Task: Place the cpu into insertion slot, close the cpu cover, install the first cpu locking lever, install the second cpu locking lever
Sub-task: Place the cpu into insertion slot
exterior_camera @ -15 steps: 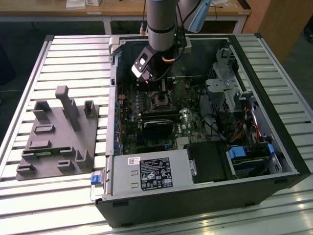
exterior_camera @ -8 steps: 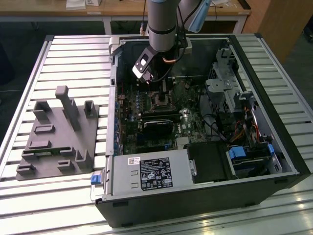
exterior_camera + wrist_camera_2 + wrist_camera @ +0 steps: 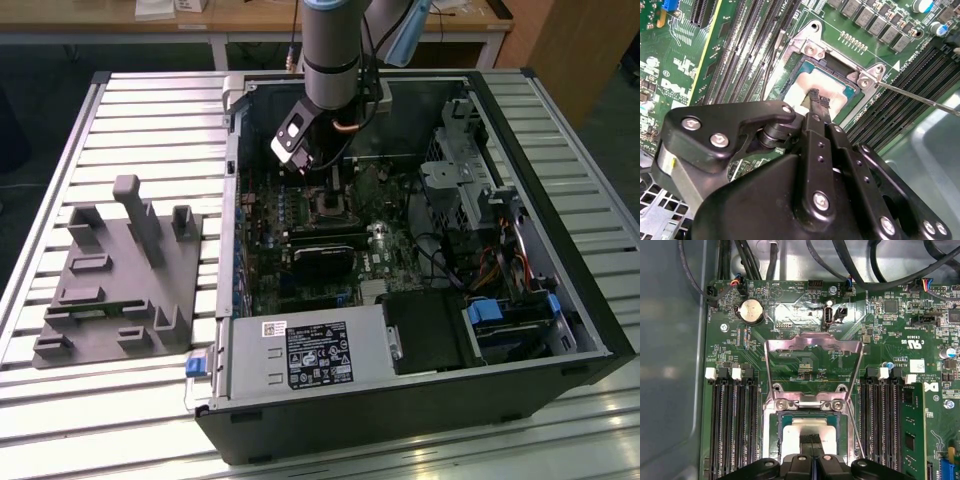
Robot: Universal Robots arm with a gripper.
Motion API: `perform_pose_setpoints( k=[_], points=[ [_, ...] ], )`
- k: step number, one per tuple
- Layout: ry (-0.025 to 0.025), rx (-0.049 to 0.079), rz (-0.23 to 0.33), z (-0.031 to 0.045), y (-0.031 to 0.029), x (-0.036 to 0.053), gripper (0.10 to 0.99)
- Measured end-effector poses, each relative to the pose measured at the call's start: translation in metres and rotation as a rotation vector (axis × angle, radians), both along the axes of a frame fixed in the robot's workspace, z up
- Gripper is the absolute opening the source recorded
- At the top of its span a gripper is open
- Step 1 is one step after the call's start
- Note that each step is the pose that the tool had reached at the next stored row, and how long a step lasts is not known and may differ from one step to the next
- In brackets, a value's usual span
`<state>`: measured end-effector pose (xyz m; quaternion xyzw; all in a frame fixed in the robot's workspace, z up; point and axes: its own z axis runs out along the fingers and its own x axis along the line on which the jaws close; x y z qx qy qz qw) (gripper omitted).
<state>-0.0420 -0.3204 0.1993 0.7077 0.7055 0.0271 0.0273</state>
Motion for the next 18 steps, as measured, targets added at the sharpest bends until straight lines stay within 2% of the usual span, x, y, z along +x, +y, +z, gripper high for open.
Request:
perform_pose_setpoints(
  k=[12,18],
  points=[
    [-0.0013,0.002,0.000,0.0004,0.0003,0.0003,0.106],
    [-0.0010,0.001,0.000,0.0111,0.0001,0.0002,0.106]
  ],
)
